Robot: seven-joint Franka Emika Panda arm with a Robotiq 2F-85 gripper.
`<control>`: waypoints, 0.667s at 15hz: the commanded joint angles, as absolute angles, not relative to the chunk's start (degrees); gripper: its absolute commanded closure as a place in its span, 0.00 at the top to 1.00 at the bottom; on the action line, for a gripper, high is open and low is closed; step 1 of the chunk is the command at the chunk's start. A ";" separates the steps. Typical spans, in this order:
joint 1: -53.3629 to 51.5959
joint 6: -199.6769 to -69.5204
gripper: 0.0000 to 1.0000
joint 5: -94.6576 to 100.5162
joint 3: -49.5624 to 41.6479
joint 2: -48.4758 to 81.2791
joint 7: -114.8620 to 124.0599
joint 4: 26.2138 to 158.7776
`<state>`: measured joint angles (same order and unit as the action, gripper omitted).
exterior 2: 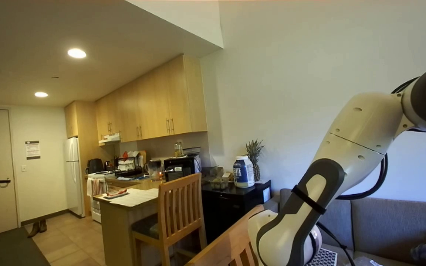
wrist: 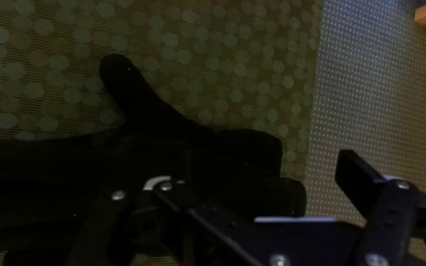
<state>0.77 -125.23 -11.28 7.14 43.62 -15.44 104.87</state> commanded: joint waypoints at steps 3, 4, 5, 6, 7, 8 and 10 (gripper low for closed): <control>1.04 -119.99 1.00 -5.97 7.14 45.99 -19.45 100.67; 1.00 -119.13 1.00 -5.26 7.11 46.59 -19.77 99.74; 0.82 -118.32 1.00 -4.37 6.98 47.30 -19.89 98.70; 0.74 -117.67 1.00 -3.55 6.97 47.89 -20.09 97.77; 0.65 -117.03 1.00 -2.85 6.98 48.58 -20.24 96.74; 0.56 -116.41 1.00 -2.18 7.01 49.26 -20.44 95.79; -0.02 -116.39 1.00 -1.17 6.71 50.26 -19.38 94.42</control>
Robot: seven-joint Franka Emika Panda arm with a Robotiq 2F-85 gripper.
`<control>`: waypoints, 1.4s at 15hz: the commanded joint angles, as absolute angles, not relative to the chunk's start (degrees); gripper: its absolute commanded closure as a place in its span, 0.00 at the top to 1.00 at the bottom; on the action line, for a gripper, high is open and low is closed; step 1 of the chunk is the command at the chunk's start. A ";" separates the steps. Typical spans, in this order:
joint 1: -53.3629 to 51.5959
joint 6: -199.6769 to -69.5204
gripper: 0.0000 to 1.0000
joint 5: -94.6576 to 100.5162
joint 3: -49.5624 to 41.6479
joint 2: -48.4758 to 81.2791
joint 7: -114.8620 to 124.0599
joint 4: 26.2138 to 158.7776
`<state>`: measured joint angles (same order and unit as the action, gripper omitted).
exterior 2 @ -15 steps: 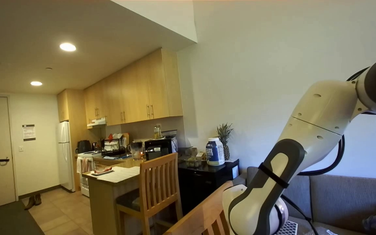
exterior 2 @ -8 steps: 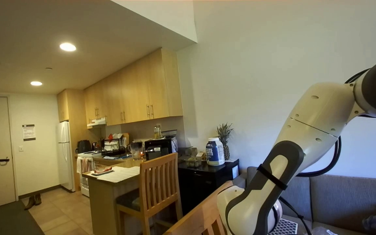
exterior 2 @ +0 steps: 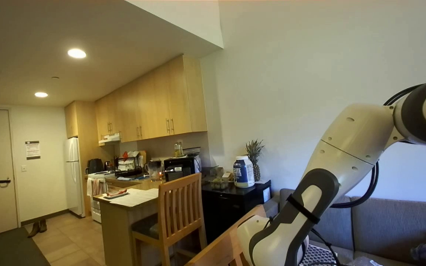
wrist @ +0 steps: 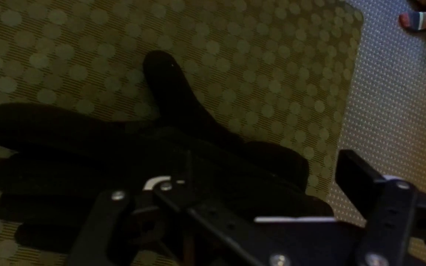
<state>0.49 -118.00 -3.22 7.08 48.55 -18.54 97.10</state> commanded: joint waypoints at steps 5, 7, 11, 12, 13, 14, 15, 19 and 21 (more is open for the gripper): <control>0.32 -117.53 1.00 -2.17 7.24 50.51 -18.42 94.59; 0.28 -117.51 1.00 -2.14 7.21 50.54 -18.41 94.55; 0.14 -117.46 1.00 -1.56 6.92 50.40 -18.73 94.71; 0.34 -117.22 1.00 -0.97 6.87 50.17 -19.89 95.06; 0.47 -117.17 1.00 -0.66 6.75 49.97 -20.33 95.33; 0.60 -117.08 1.00 -0.01 6.48 49.76 -20.91 95.61; 0.88 -116.66 1.00 0.81 6.38 49.78 -21.97 95.61; 2.03 -114.53 1.00 4.35 5.71 49.79 -27.08 95.63; 2.05 -112.92 1.00 6.86 5.56 50.21 -30.20 95.21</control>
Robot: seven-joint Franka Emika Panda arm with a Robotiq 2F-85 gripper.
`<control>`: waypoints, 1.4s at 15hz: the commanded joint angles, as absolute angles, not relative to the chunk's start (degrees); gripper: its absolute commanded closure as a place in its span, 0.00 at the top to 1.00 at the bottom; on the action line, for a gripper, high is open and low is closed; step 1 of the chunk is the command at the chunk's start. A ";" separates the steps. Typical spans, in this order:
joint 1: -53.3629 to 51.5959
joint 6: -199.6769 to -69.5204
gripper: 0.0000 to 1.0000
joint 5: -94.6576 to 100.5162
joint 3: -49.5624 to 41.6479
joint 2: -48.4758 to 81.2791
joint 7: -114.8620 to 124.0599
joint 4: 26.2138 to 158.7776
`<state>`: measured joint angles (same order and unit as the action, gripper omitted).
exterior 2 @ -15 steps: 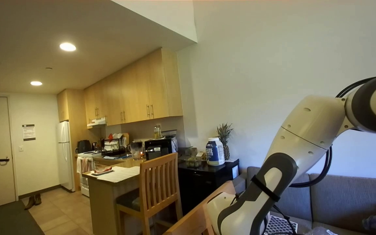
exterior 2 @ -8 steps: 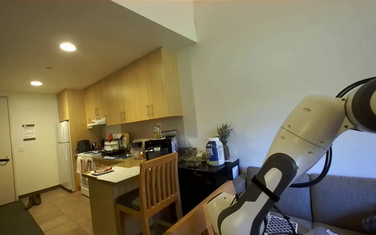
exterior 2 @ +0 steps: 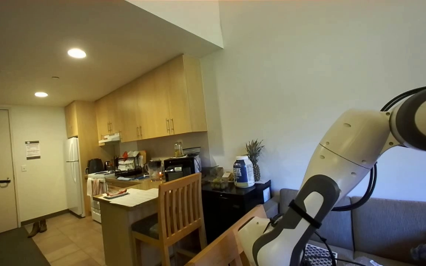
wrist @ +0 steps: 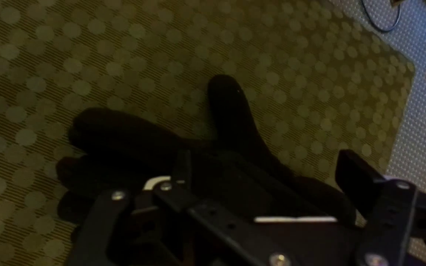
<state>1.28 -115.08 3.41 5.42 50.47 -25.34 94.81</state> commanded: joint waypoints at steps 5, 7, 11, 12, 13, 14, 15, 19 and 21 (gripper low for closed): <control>0.53 -110.88 1.00 11.13 6.25 51.74 -33.64 93.30; -0.17 -110.92 1.00 12.33 6.79 52.14 -34.76 92.68; -1.19 -111.90 1.00 14.13 7.66 53.16 -38.25 91.35; -1.45 -112.07 1.00 14.56 7.71 53.40 -39.20 91.10; -1.58 -112.17 1.00 14.90 7.71 53.61 -40.19 90.87; -1.59 -112.46 1.00 15.25 7.74 53.77 -41.40 90.74; -1.59 -112.53 1.00 15.46 7.74 53.92 -42.35 90.58; -1.46 -112.84 1.00 15.90 7.51 54.33 -45.73 90.31; -1.52 -112.92 1.00 16.07 7.30 54.33 -46.94 90.42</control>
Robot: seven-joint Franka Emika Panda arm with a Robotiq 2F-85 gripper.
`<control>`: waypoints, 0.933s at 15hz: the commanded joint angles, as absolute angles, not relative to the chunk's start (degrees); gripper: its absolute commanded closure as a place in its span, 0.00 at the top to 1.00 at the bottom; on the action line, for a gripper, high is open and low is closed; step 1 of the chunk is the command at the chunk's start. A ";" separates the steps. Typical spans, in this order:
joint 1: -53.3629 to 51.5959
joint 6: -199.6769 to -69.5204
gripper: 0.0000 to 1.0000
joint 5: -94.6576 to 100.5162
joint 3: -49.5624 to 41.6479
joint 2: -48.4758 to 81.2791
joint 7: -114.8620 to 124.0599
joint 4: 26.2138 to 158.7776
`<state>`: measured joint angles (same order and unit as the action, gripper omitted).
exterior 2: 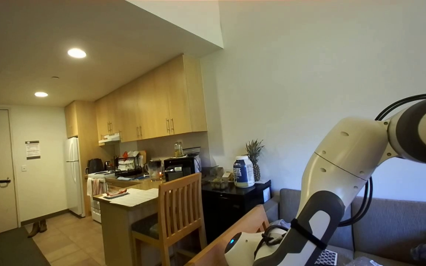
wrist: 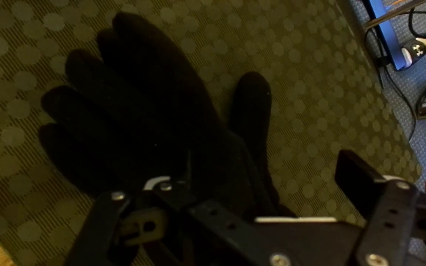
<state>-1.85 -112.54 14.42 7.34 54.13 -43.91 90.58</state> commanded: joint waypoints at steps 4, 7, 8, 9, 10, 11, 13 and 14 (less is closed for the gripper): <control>-1.52 -112.98 1.00 16.01 6.97 54.69 -48.55 90.19; -1.54 -112.99 1.00 15.89 6.73 55.39 -49.16 89.83; -1.54 -112.94 1.00 15.86 6.67 55.73 -49.25 89.63; -1.52 -112.92 1.00 15.83 6.64 56.02 -49.30 89.48; -1.47 -112.86 1.00 15.75 6.64 56.44 -49.38 89.19; -1.48 -112.86 1.00 15.77 6.60 56.80 -49.39 88.95; -1.48 -112.87 1.00 15.76 6.58 57.52 -49.50 88.39; -1.44 -112.87 1.00 15.73 6.59 57.90 -49.59 88.06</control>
